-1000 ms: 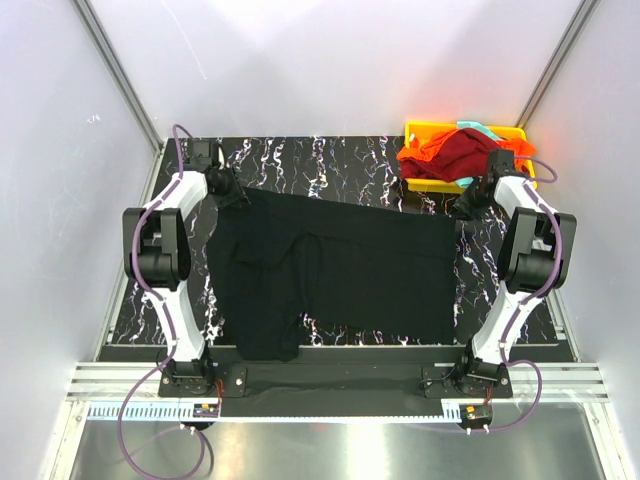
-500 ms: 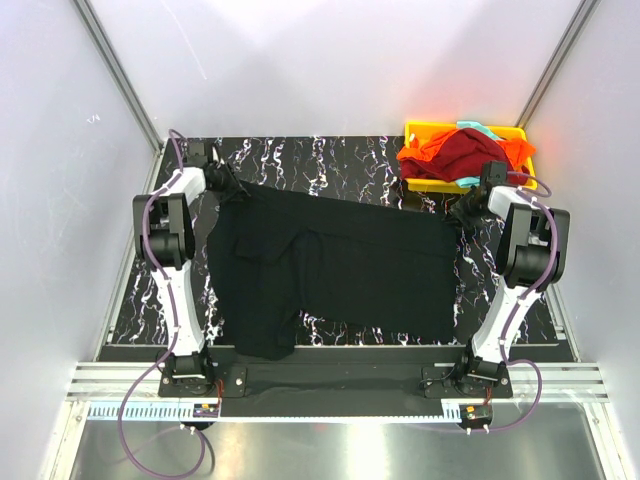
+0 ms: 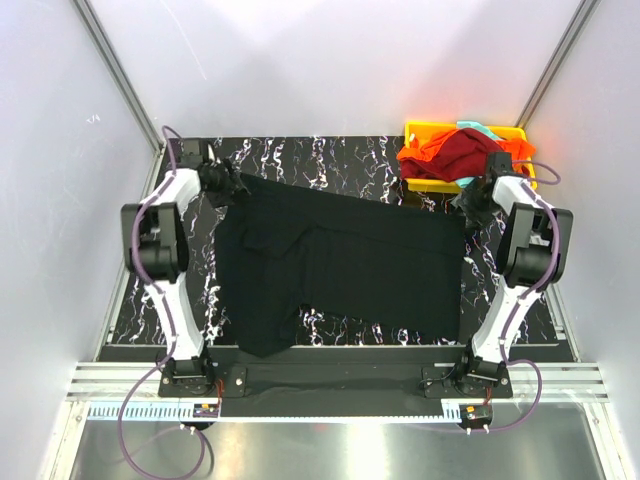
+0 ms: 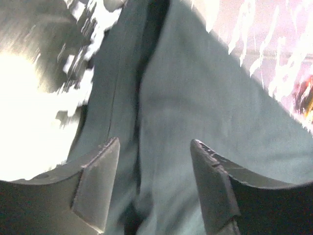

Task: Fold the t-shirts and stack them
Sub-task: Fold the tshirt

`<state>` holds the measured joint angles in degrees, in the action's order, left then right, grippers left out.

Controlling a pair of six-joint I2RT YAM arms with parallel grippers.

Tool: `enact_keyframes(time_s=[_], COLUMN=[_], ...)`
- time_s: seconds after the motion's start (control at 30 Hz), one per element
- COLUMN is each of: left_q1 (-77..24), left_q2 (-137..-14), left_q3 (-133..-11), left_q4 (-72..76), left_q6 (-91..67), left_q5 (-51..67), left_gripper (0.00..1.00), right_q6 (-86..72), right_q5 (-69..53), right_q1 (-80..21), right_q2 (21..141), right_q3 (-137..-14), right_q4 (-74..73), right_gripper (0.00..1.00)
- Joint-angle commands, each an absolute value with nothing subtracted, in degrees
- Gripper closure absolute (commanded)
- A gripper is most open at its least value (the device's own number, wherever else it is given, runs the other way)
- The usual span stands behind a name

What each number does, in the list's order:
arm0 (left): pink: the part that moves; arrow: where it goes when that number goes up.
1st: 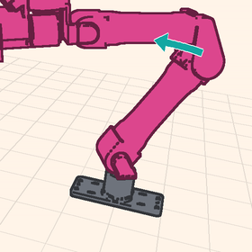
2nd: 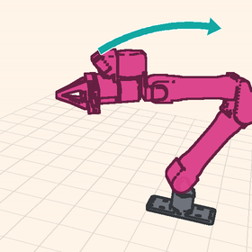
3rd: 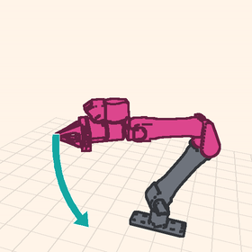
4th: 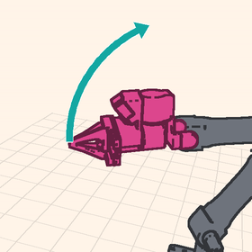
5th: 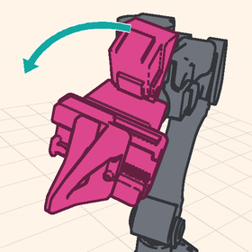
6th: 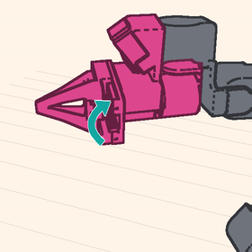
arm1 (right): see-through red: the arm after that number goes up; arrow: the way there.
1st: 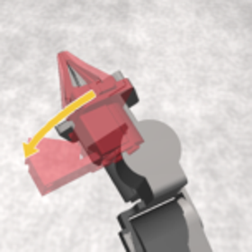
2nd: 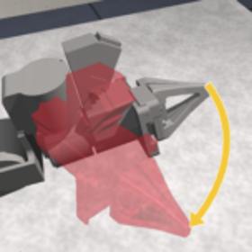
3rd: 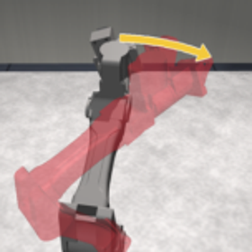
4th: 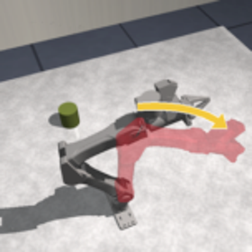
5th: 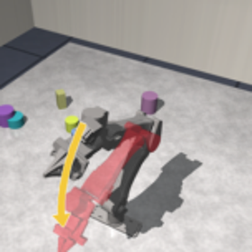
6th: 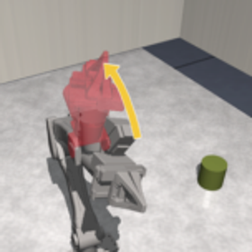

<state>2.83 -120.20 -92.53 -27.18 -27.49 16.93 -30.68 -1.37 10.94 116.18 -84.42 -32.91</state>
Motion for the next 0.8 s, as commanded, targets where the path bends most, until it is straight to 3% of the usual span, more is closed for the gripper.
enact_keyframes(time_s=[0.0, 0.1, 0.2, 0.33, 0.43, 0.63, 0.77], left_q1=[2.72, 2.29, 1.85, 1.76, 1.76, 1.67, 1.76], left_q2=[-104.61, -96.96, -91.68, -90.17, -91.31, -95.53, -98.25], left_q3=[-83.72, -75.37, -69.8, -64.87, -63.72, -63.46, -63.63], left_q4=[-26.89, -27.07, -26.9, -26.89, -26.81, -24.88, -23.21], left_q6=[-26.1, -25.4, -23.39, -19.52, -18.11, -17.84, -18.28], left_q5=[11.43, 13.61, 19.39, 25.92, 28.3, 27.16, 28.73], left_gripper=[0.34, 0.35, 0.35, 0.35, 0.34, 0.35, 0.37], right_q6=[-27.51, -27.51, -27.16, -27.33, -34.07, -37.52, -40.86], right_q5=[0.97, -2.54, -7.9, -17.12, -30.54, -33.56, -37.26], right_q1=[10.81, 8.89, 4.94, -8.13, -15.35, -27.23, -31.11], right_q2=[106.9, 101.7, 99.67, 100.1, 102.91, 110.64, 116.35], right_q3=[-85.26, -83.41, -82.62, -81.57, -80.25, -85.33, -86.75], right_q4=[-39.72, -39.46, -39.38, -32.9, -24.98, -20.48, -16.45], right_gripper=[0.26, 0.17, 0.16, 0.15, 0.15, 0.17, 0.26])
